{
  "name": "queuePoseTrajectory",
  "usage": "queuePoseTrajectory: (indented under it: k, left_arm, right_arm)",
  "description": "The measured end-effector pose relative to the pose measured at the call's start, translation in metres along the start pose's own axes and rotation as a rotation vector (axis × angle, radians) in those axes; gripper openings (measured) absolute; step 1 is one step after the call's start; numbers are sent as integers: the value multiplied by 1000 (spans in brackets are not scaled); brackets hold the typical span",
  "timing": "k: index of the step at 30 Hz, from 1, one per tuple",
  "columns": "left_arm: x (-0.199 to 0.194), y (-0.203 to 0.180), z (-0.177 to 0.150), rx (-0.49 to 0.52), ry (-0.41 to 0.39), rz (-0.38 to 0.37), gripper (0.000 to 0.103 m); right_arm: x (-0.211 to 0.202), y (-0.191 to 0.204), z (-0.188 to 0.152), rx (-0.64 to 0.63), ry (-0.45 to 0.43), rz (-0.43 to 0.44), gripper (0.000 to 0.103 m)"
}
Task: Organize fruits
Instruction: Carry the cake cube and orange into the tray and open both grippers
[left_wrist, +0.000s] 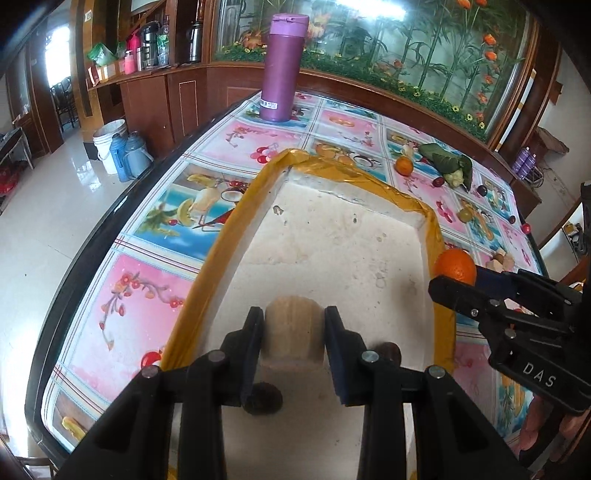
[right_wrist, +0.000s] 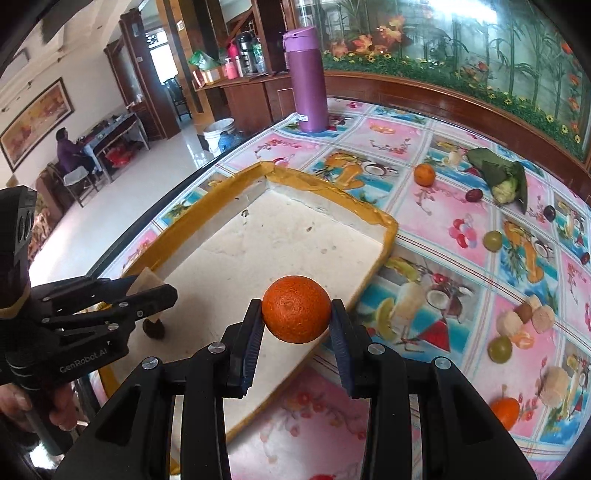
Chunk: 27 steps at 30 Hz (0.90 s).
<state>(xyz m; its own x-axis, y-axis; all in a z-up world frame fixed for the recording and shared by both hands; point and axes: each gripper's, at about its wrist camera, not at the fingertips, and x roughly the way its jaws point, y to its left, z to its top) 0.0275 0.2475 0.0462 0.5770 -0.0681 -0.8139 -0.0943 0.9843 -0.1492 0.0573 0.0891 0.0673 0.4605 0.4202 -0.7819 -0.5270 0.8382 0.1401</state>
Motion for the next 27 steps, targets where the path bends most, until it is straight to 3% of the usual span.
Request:
queuePoseTrajectory:
  k: [8, 27]
  left_arm:
    - [23, 8, 8, 16, 50, 20, 36]
    - [30, 12, 9, 54, 53, 64, 36]
  right_arm:
    - [45, 7, 9, -29, 72, -13, 34]
    - [65, 11, 9, -83, 95, -59, 36]
